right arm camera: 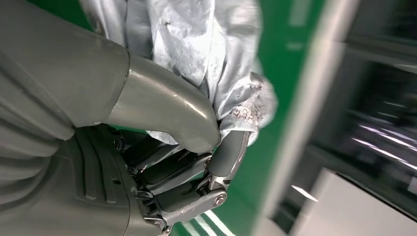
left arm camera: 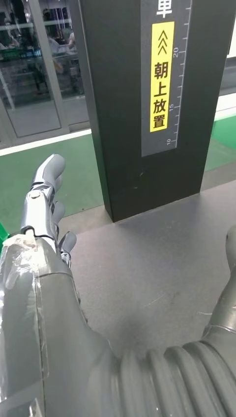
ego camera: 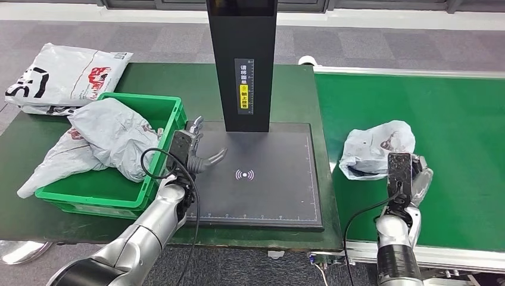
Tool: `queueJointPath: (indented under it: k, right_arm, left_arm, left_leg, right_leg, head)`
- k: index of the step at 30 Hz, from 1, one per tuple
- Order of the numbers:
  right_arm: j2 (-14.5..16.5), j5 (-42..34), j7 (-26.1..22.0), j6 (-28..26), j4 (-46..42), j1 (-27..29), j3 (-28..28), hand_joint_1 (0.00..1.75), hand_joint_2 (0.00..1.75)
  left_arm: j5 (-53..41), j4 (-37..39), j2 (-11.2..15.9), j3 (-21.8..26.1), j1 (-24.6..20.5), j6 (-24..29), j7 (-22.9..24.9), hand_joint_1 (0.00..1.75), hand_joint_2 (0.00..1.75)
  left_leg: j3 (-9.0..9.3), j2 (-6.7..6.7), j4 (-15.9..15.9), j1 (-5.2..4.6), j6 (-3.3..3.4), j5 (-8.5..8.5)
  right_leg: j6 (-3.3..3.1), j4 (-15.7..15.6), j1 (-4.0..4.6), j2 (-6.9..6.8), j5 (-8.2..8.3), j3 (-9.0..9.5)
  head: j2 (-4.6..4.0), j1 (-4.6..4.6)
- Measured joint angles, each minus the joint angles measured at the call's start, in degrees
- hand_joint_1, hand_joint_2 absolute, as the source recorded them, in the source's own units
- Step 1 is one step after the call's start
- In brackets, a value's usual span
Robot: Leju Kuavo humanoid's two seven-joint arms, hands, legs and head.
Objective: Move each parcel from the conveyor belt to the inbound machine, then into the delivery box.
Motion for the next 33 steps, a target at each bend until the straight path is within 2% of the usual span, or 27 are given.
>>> queueJointPath:
  k: [4,8,13,17,23,28,33]
  right_arm:
    - [0.3,-1.72,-2.0,-2.79,-8.85,2.37,6.04,1.75,1.75]
    - [0.77,-1.33,-2.2,-3.83,-13.64,2.81,9.91,1.75,1.75]
    - [1.42,0.62,0.7,3.72,-15.13,1.87,16.98,1.75,1.75]
    - [1.9,0.97,2.18,3.8,-15.17,1.06,22.71,1.75,1.75]
    - [1.88,0.28,2.41,3.4,-15.19,0.65,25.5,1.75,1.75]
    - [1.89,1.22,3.88,7.06,-15.17,0.14,28.14,1.75,1.75]
    - [2.04,1.63,4.34,7.67,-15.17,-0.24,30.75,1.75,1.75]
  left_arm:
    - [-0.27,0.02,-0.03,0.0,-0.01,0.01,-0.32,0.0,1.75]
    - [-0.38,0.04,-0.27,0.0,-0.02,0.01,-0.47,0.0,1.75]
    - [-0.39,0.29,-0.58,0.0,-0.71,-0.04,-0.84,0.0,1.75]
    - [-0.37,0.79,-0.93,0.0,-1.77,-0.09,-0.83,0.0,1.75]
    - [-0.29,1.27,-0.95,0.0,-2.09,-0.1,-0.83,0.0,1.75]
    - [-0.22,1.62,-0.97,0.0,-2.47,-0.14,-0.7,0.0,1.75]
    - [-0.18,1.92,-1.05,0.0,-3.06,-0.21,-0.56,0.0,1.75]
  left_leg:
    - [-0.07,0.01,-0.01,0.0,0.0,-0.01]
    - [-0.08,0.0,-0.01,0.0,0.0,0.0]
    - [-0.08,0.16,0.0,-0.01,-0.02,0.0]
    - [-0.14,-0.04,0.0,-0.02,-0.07,0.06]
    - [-0.17,-0.03,0.0,-0.02,-0.1,0.06]
    - [-0.2,-0.03,0.0,-0.02,-0.1,0.06]
    - [-0.2,-0.04,-0.01,-0.02,-0.11,0.07]
  right_leg:
    - [0.0,0.0,-0.02,0.01,-0.02,-0.09]
    - [0.0,0.01,-0.02,0.0,-0.02,-0.09]
    - [-0.03,0.07,-0.02,0.11,0.01,-0.18]
    - [-0.04,0.1,0.0,-0.06,0.0,-0.21]
    - [-0.05,0.13,-0.03,-0.04,-0.01,-0.25]
    - [-0.04,0.13,-0.03,-0.04,-0.01,-0.28]
    - [-0.04,0.15,-0.02,-0.06,-0.01,-0.28]
  head:
    - [0.0,0.01]
    - [0.0,-0.01]
    - [0.0,0.01]
    - [0.0,0.01]
    - [0.0,0.01]
    - [0.0,0.02]
    - [0.0,0.01]
